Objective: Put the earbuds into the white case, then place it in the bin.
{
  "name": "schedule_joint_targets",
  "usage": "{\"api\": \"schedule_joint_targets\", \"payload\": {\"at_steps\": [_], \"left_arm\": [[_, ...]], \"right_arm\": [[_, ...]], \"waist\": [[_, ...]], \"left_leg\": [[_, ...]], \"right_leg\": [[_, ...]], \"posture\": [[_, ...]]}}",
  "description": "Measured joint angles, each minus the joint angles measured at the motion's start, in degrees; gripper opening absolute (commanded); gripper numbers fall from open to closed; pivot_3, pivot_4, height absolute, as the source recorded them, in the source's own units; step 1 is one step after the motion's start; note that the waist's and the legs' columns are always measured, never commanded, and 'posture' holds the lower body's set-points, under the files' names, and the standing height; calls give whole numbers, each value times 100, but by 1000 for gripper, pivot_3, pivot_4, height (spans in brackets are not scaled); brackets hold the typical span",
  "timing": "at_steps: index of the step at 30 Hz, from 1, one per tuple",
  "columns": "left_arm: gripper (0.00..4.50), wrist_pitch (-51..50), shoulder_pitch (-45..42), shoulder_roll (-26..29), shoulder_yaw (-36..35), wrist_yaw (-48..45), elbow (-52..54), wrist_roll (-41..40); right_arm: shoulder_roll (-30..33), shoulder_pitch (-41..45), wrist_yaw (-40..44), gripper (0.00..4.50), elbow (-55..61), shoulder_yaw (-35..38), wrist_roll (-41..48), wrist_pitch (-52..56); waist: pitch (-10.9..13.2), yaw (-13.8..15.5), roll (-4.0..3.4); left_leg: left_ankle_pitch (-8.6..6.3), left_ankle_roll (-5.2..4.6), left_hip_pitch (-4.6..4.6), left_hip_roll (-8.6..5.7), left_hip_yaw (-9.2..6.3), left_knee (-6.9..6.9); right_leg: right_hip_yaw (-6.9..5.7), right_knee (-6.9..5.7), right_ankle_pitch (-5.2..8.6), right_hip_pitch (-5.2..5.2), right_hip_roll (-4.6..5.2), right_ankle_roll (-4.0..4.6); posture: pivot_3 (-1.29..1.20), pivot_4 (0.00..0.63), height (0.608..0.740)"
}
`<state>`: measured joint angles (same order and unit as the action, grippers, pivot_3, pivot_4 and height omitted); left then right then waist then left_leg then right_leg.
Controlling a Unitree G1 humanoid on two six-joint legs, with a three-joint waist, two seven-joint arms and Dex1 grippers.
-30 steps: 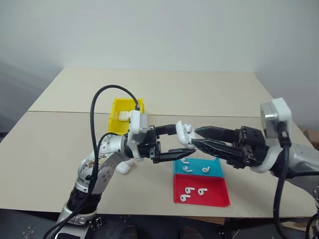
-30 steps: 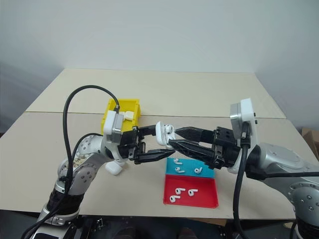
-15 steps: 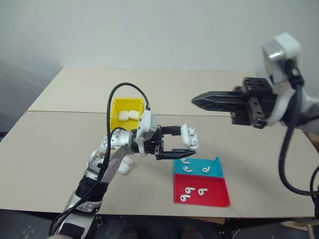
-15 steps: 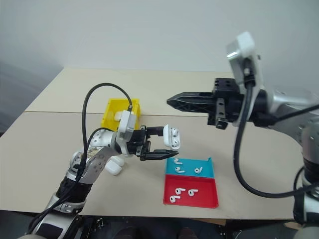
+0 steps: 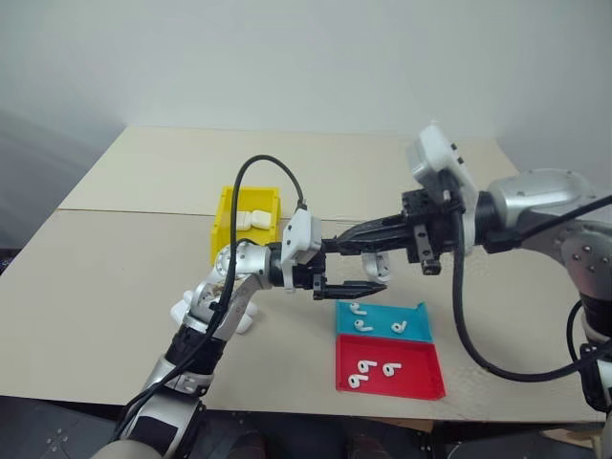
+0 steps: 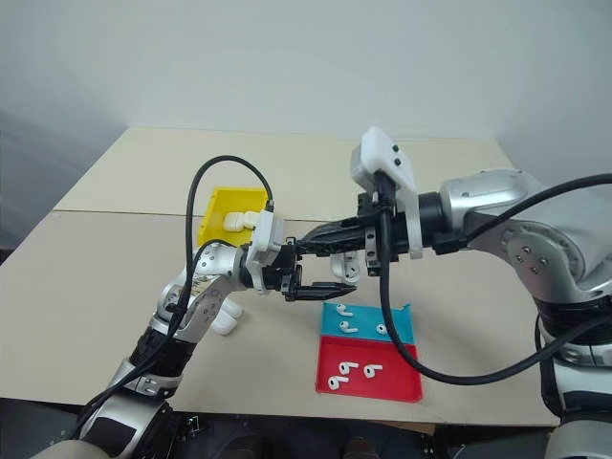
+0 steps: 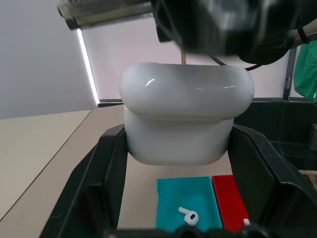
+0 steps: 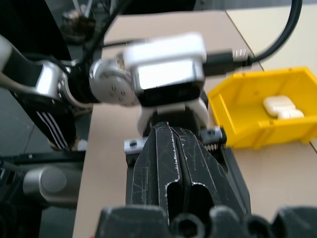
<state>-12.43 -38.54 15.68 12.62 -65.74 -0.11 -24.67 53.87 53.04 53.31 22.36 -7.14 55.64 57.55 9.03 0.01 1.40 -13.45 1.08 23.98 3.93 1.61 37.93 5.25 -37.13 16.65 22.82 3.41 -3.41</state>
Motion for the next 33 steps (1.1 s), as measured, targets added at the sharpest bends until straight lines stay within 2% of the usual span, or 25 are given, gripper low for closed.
{"api": "schedule_joint_targets", "payload": {"at_steps": [10,19,21,24,28,33], "left_arm": [[2767,-32,120,73,-125,33,121,-44],[2767,-20,203,24,-234,156,301,-199],[2767,-21,307,41,-277,258,393,-204],[2767,-89,433,44,-461,620,680,-248],[2767,-990,205,69,-1008,1989,1452,-384],[2767,-2013,-202,419,-1422,3514,1618,86]], "right_arm": [[194,-235,364,26,84,183,-460,-89],[135,-283,396,26,-46,623,-480,-91],[32,-314,288,26,-120,909,-362,-78],[-140,-340,-90,26,-292,1657,-13,-54],[-520,-1043,-880,26,-213,2947,758,-51],[-759,-2289,-1862,26,146,3566,1227,12]], "waist": [[0,1,-1],[0,13,-1],[0,10,-1],[0,23,0],[0,83,2],[0,68,1]], "left_leg": [[1,-1,5,0,1,1],[1,-1,9,0,1,2],[1,-1,10,0,1,3],[1,-1,12,1,0,3],[1,-1,14,1,-12,7],[1,-1,2,-3,-16,15]], "right_leg": [[1,-6,-1,10,0,1],[2,-7,-1,14,0,1],[3,-8,-1,15,0,1],[2,-9,-2,16,0,1],[-9,-6,-4,3,2,-3],[-10,-7,-5,-13,2,-6]], "posture": [[0,150,740],[0,150,740],[0,150,740],[0,150,740],[0,150,740],[0,150,740]]}}
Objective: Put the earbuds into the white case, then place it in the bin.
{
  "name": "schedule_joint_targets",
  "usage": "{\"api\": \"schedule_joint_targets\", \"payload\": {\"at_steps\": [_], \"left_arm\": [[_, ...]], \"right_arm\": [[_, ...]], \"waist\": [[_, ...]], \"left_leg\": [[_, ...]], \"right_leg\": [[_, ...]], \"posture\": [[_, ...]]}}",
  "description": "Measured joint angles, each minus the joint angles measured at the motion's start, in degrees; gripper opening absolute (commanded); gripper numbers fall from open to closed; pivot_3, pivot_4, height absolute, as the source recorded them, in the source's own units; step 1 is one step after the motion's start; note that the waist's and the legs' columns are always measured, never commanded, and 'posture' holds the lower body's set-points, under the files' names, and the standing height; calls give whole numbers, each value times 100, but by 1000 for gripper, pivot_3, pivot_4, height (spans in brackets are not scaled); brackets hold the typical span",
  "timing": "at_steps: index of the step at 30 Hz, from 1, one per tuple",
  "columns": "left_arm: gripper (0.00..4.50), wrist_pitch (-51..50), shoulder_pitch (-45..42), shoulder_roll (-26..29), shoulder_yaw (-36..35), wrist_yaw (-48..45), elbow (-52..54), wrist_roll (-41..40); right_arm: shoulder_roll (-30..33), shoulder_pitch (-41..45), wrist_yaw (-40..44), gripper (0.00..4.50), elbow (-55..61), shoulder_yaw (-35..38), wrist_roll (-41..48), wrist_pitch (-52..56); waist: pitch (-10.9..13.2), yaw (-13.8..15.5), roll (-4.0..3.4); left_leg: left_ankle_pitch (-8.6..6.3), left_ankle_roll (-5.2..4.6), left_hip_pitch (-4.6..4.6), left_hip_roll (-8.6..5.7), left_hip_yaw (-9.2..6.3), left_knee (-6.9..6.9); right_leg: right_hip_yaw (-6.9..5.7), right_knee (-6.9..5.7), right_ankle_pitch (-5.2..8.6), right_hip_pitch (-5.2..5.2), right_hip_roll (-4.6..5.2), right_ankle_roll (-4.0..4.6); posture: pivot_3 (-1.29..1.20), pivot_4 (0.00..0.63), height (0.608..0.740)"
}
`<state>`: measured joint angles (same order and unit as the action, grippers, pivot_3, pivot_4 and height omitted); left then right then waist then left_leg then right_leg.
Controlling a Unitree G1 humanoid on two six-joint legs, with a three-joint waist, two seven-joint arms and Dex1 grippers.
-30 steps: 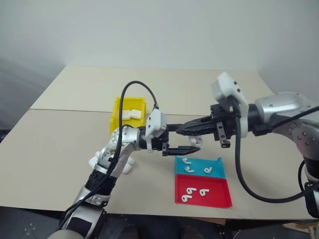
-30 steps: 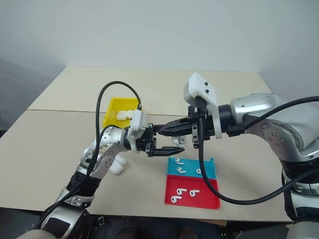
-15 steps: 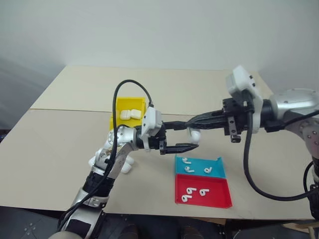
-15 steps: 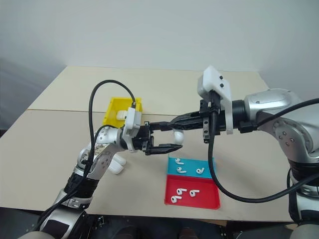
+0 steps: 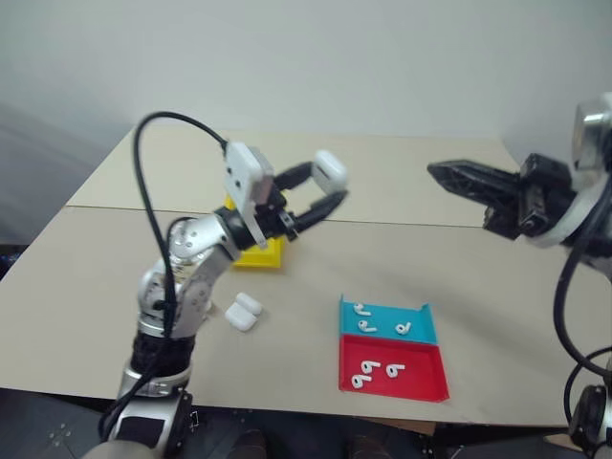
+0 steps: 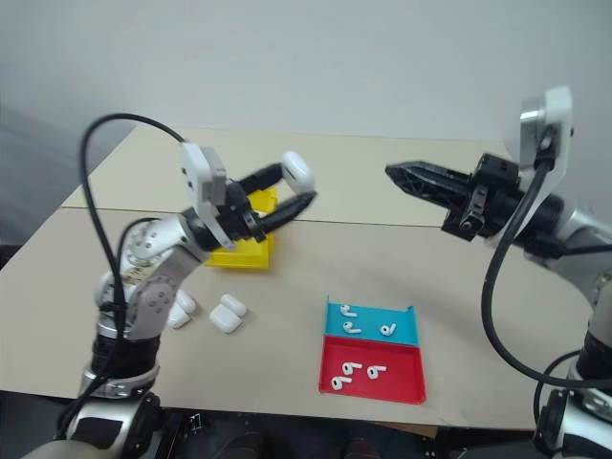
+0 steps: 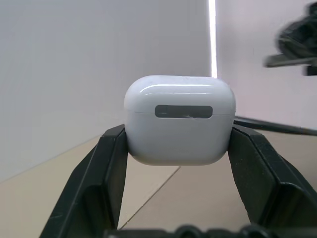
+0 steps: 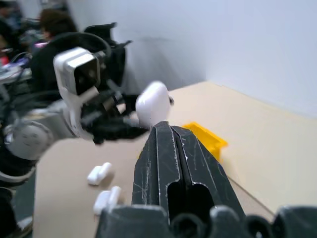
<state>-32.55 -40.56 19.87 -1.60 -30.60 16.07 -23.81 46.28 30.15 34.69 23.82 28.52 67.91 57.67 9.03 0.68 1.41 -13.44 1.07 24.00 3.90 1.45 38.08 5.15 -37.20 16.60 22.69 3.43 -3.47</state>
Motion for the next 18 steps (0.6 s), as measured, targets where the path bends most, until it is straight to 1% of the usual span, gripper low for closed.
{"api": "schedule_joint_targets", "payload": {"at_steps": [2,4,6,9,13,15,16,18], "left_arm": [[2767,-411,-139,-91,-82,895,-226,448],[2767,-701,-186,-153,-95,1546,-440,837],[2767,-1157,-303,-127,56,1962,-741,1218],[2767,-1562,-453,-110,406,2280,-1306,1694],[2767,-1629,-454,-265,560,2370,-1873,1923],[3474,-1643,-480,-349,553,2424,-2079,1947],[3677,-1647,-495,-373,552,2434,-2166,1960],[4323,-1633,-518,-375,528,2442,-2305,1980]], "right_arm": [[-88,-393,-288,26,138,9,92,14],[-82,-610,-400,26,248,-52,84,21],[-52,-688,-422,26,281,-201,14,18],[-11,-684,-417,26,217,-447,-176,-7],[25,-664,-416,26,27,-599,-419,-24],[27,-663,-408,0,28,-634,-487,-33],[27,-663,-409,0,31,-651,-503,-34],[27,-667,-415,0,38,-683,-586,-34]], "waist": [[0,-13,0],[0,-38,0],[0,-45,0],[0,-37,0],[0,-18,0],[0,-11,0],[0,-10,0],[0,-13,0]], "left_leg": [[0,0,-5,0,0,0],[0,0,-7,-1,0,-1],[1,1,-7,-2,0,-1],[1,2,-8,-4,0,-1],[4,6,8,-4,0,-2],[4,7,9,-3,0,-2],[4,7,11,-4,0,-2],[5,9,11,-4,0,-1]], "right_leg": [[1,-2,0,-3,-1,0],[2,-3,0,-3,-2,0],[1,-2,0,-2,-2,0],[0,0,0,-4,-2,0],[0,4,0,10,-2,0],[0,4,0,12,-2,0],[0,4,0,13,-1,0],[0,3,0,14,-1,0]], "posture": [[0,150,740],[0,150,740],[0,150,740],[0,150,740],[0,150,740],[0,150,740],[0,150,740],[0,150,740]]}}
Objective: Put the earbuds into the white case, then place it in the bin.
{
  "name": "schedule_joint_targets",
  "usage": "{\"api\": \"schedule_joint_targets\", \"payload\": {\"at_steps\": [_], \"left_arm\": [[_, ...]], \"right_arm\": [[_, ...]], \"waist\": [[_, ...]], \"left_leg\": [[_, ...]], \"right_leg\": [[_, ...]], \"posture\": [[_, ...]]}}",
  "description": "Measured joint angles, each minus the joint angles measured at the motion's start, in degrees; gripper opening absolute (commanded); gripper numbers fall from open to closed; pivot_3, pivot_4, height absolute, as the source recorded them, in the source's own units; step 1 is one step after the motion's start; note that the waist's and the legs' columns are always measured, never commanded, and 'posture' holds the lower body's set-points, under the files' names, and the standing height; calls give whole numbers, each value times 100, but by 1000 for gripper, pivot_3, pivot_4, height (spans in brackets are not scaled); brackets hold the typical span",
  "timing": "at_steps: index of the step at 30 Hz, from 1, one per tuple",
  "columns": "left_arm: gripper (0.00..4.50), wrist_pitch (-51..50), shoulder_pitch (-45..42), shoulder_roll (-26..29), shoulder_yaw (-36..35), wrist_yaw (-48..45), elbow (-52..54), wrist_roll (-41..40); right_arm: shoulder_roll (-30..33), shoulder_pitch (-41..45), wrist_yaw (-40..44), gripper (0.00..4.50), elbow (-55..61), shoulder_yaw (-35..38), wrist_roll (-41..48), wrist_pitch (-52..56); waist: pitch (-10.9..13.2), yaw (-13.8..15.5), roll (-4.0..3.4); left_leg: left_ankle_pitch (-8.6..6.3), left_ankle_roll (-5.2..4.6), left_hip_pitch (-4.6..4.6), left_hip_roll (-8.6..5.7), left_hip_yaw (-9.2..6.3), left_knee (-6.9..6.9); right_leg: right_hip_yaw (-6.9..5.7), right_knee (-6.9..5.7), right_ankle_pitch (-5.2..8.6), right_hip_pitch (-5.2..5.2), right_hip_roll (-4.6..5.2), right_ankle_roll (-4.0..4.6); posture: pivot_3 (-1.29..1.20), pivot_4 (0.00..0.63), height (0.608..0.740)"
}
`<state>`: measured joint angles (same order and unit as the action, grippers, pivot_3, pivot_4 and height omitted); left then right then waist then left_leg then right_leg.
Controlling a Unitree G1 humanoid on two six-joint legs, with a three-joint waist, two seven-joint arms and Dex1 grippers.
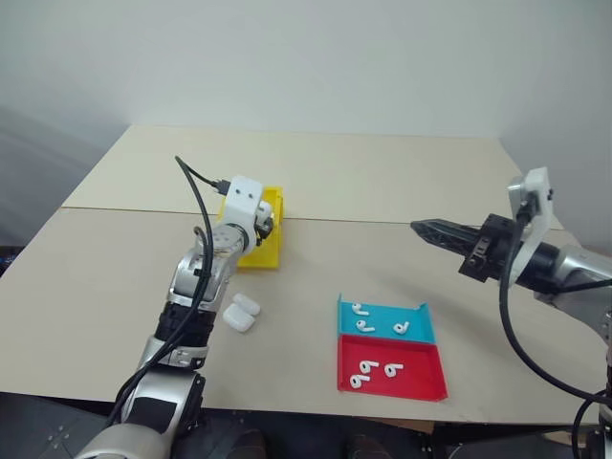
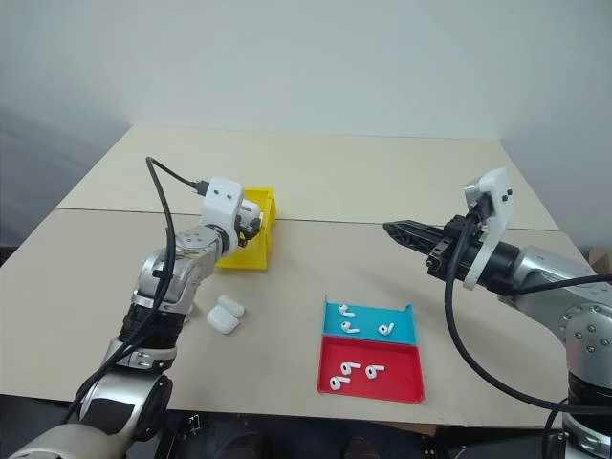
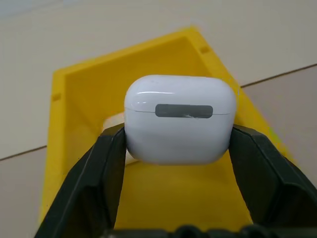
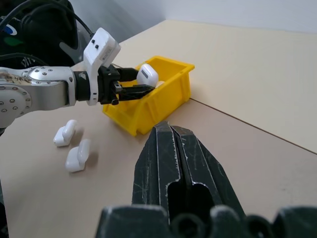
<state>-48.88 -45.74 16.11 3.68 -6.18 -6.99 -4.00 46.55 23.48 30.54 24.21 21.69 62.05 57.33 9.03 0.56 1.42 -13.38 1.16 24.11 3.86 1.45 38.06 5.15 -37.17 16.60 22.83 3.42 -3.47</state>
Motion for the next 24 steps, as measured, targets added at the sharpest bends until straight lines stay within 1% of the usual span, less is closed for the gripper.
{"api": "schedule_joint_targets", "payload": {"at_steps": [1,3,6,9,12,13,14,15,16,18,19,20,21,24], "left_arm": [[4464,14,-6,0,-22,7,-23,13],[4464,54,-15,-1,-52,20,-30,47],[4464,464,-4,-111,-339,-51,26,-108],[4464,639,103,-240,-876,-404,483,-685],[4464,657,486,-91,-1278,-1229,1217,-1523],[4464,660,755,164,-1283,-1667,1582,-1795],[4464,662,875,301,-1287,-1862,1740,-1895],[4464,686,1103,589,-1289,-2268,1995,-2100],[4464,763,1412,923,-1323,-2708,2291,-2324],[4464,781,1835,1376,-1479,-3370,2580,-2689],[4464,788,2110,1731,-1555,-3754,2760,-2859],[4464,816,2329,2002,-1658,-4063,2829,-2960],[4464,955,2654,2408,-1769,-4534,2924,-3042],[4464,1377,3544,3301,-2060,-5560,2963,-3069]], "right_arm": [[0,-6,-4,0,3,-2,-7,0],[0,-18,-15,0,9,-6,-16,0],[27,-64,-24,0,54,-19,-59,0],[132,-310,73,0,203,-22,-251,-83],[400,-928,647,0,556,-5,-768,-696],[477,-1330,1056,0,732,73,-1102,-1181],[535,-1518,1264,0,789,113,-1249,-1365],[705,-1895,1720,0,850,210,-1519,-1726],[905,-2310,2212,0,877,373,-1753,-2067],[1084,-2800,2936,0,834,703,-2086,-2549],[1169,-3049,3309,0,774,921,-2235,-2811],[1217,-3205,3583,0,669,1100,-2365,-2998],[1287,-3379,3898,0,524,1322,-2530,-3242],[1415,-3648,4428,0,47,1681,-2911,-3686]], "waist": [[0,2,0],[0,7,0],[0,10,0],[0,10,0],[0,1,-1],[0,-1,-1],[-1,-3,-1],[-1,-3,-2],[-1,-6,-2],[0,-13,-1],[0,-26,-1],[0,-35,-1],[1,-53,0],[2,-112,2]], "left_leg": [[0,0,0,0,0,0],[1,1,-1,0,0,0],[2,3,1,0,0,0],[1,3,6,1,0,0],[3,5,6,2,1,0],[3,5,5,2,1,0],[3,6,3,2,2,0],[6,10,1,2,2,0],[6,10,-6,2,3,0],[5,10,-39,4,4,0],[5,10,-52,5,4,-2],[4,10,-72,5,5,-3],[4,11,-79,5,9,-6],[5,12,-93,8,12,-8]], "right_leg": [[0,-1,0,0,0,0],[0,-1,0,-1,0,0],[-1,-1,0,-1,1,0],[-1,0,0,3,2,0],[0,-1,0,7,2,0],[0,-1,0,6,0,0],[1,-1,0,5,0,0],[1,-2,0,2,1,-1],[1,0,0,-7,1,-1],[-2,5,1,-42,1,-1],[-2,5,1,-52,0,-2],[-1,5,1,-68,0,-2],[-1,4,1,-71,0,-1],[1,3,-2,-76,0,4]], "posture": [[0,150,740],[0,150,740],[0,150,740],[0,150,740],[0,150,740],[0,150,740],[0,150,740],[0,150,740],[0,150,740],[0,150,740],[0,150,740],[0,150,740],[0,150,740],[0,150,740]]}}
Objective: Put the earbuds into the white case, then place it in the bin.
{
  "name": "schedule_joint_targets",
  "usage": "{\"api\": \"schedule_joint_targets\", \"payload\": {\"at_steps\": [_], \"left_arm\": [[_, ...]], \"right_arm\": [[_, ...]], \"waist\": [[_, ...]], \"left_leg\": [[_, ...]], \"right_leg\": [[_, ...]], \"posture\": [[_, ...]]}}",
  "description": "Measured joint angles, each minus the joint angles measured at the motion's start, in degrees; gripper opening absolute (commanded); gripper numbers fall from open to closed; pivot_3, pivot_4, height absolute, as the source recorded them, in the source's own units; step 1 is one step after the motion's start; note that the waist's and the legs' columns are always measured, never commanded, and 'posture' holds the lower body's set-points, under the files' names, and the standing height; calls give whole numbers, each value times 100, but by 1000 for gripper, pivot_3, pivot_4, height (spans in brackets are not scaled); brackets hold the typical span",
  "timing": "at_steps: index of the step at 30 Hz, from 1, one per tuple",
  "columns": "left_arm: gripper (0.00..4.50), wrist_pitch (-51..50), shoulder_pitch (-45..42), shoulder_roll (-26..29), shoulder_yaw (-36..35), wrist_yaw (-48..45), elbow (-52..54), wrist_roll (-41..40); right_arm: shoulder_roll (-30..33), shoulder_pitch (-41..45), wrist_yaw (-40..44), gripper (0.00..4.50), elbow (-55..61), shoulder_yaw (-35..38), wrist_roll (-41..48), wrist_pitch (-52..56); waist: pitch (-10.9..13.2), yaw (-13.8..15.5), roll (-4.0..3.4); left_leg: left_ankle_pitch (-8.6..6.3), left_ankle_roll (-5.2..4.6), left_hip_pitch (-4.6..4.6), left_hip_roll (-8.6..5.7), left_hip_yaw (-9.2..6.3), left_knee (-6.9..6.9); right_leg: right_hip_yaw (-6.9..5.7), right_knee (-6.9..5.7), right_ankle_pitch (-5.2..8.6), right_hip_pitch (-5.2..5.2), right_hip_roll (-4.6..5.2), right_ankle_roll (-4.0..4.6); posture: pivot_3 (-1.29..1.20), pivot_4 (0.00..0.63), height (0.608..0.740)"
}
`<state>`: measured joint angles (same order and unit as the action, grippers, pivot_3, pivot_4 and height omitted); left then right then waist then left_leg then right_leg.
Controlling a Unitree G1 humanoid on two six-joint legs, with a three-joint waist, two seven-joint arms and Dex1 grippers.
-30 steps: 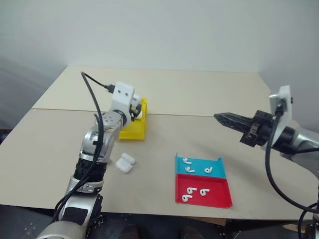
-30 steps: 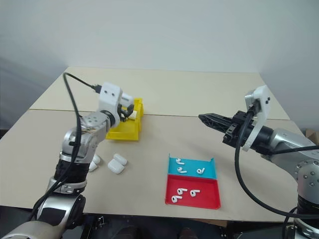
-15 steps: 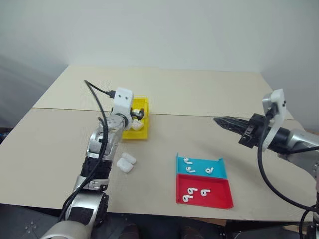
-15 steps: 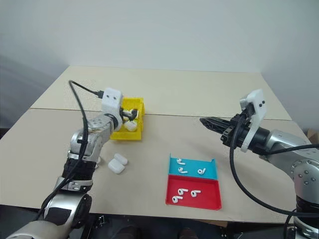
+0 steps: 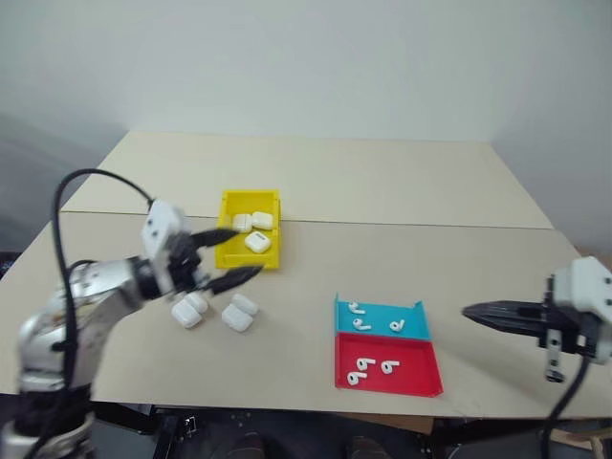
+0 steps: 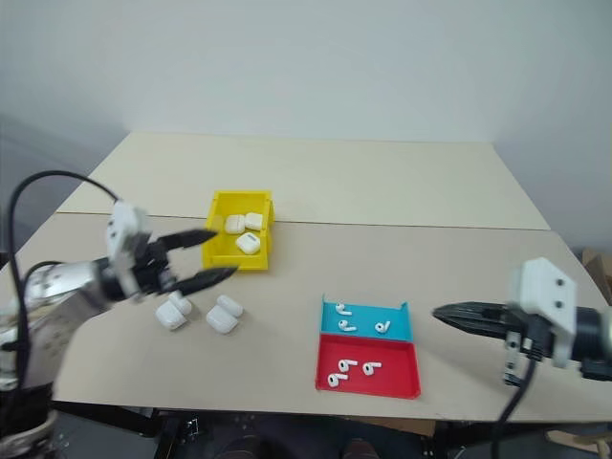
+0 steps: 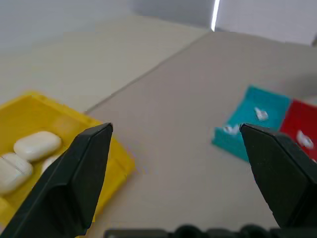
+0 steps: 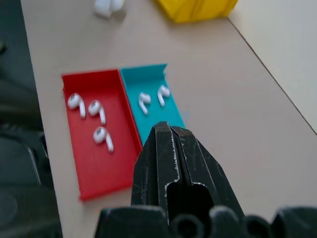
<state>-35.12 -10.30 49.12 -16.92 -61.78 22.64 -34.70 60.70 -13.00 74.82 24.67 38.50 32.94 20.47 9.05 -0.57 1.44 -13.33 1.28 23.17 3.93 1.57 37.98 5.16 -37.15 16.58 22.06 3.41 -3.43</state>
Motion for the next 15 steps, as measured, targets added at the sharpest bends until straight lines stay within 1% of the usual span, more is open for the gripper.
{"api": "schedule_joint_targets", "payload": {"at_steps": [3,7,10,15], "left_arm": [[4464,291,687,590,-354,-814,-31,7],[4464,607,1194,963,-771,-1342,-252,100],[4464,773,1513,1017,-927,-1397,-330,295],[4464,796,1617,975,-1134,-1185,-176,301]], "right_arm": [[139,-146,292,0,-385,123,-326,-292],[155,-350,522,0,-508,209,-545,-507],[131,-472,617,0,-521,198,-690,-633],[127,-395,596,0,-607,-69,-761,-669]], "waist": [[1,-22,1],[1,-21,1],[1,-15,2],[6,-16,9]], "left_leg": [[4,3,-2,2,3,0],[4,2,-1,2,5,-1],[4,3,6,2,8,-2],[4,3,6,3,9,-2]], "right_leg": [[2,-1,0,2,0,1],[5,-1,0,4,0,0],[8,3,1,8,0,0],[10,2,0,9,0,0]], "posture": [[0,150,740],[0,150,740],[0,150,740],[0,150,740]]}}
